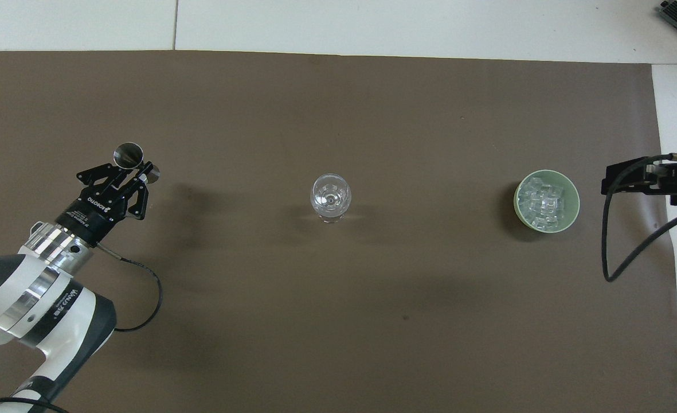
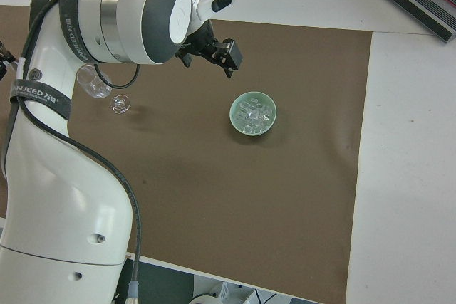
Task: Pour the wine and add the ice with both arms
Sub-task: 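Carry the jigger back toward its starting spot with the left gripper, then lower the jigger onto the table and open the left gripper, then retract the left gripper while the right gripper reaches the green cup, then grasp the green cup with the right gripper and lift it toward the glass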
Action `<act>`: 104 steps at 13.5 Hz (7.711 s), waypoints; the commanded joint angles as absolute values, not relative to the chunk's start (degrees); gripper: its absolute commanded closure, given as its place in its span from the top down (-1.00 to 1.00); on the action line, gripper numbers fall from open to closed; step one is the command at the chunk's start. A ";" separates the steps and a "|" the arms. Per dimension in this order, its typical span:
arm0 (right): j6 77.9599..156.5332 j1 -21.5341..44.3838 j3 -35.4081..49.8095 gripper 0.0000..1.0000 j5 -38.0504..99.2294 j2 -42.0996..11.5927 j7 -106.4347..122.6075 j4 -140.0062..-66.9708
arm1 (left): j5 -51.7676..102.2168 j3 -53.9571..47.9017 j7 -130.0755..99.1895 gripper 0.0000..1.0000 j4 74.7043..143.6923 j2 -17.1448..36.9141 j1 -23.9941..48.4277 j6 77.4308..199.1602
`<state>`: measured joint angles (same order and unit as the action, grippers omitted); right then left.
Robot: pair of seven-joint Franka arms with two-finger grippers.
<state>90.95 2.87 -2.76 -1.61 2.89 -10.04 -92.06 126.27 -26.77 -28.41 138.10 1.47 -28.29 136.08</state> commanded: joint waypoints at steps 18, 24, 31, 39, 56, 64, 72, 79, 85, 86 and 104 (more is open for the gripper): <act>90.62 2.99 -2.99 1.00 -1.85 3.96 -8.53 -93.16 | 116.28 -26.89 -28.56 -1.00 143.17 8.35 -37.70 124.98; 90.62 2.99 -2.99 1.00 -1.85 3.96 -8.53 -93.16 | 116.37 -26.89 -28.30 -1.00 142.91 9.14 -37.36 124.10; 90.62 2.99 -2.99 1.00 -1.85 3.96 -8.61 -93.16 | 116.37 -26.89 -28.21 -0.91 142.82 9.76 -37.35 124.63; 90.62 2.99 -2.99 1.00 -1.85 3.96 -8.53 -93.16 | 116.28 -26.81 -28.39 -0.37 142.82 9.93 -37.35 125.33; 90.69 1.93 -3.34 1.00 -1.85 5.70 -8.70 -97.09 | 85.82 -23.82 -29.88 1.00 137.38 7.13 -40.87 125.59; 126.52 -1.40 -3.34 1.00 -1.93 7.58 -8.00 -124.54 | 52.60 -23.47 -31.20 1.00 128.16 0.27 -40.87 123.06; 142.01 -2.02 -3.34 1.00 -1.93 -6.40 -5.02 -126.21 | 27.27 -23.29 -18.13 1.00 115.15 1.41 -40.70 113.91; 142.12 -2.02 -3.34 -0.69 -1.93 -6.15 -3.43 -127.70 | 11.62 -23.29 -3.70 1.00 109.25 -0.70 -37.88 109.16; 140.90 -1.32 -3.16 -1.00 -1.93 -4.41 -4.13 -126.30 | 5.63 -23.91 -1.49 1.00 105.40 -4.48 -33.76 102.50; 138.63 -0.97 -2.64 -1.00 -1.85 -3.26 -4.30 -125.17 | 4.84 -23.91 -1.49 1.00 103.99 -4.48 -32.97 100.65; 142.03 14.49 12.92 -1.00 14.50 -0.87 -21.53 -109.69 | 1.93 -9.23 -1.49 1.00 98.09 -7.46 -7.21 87.72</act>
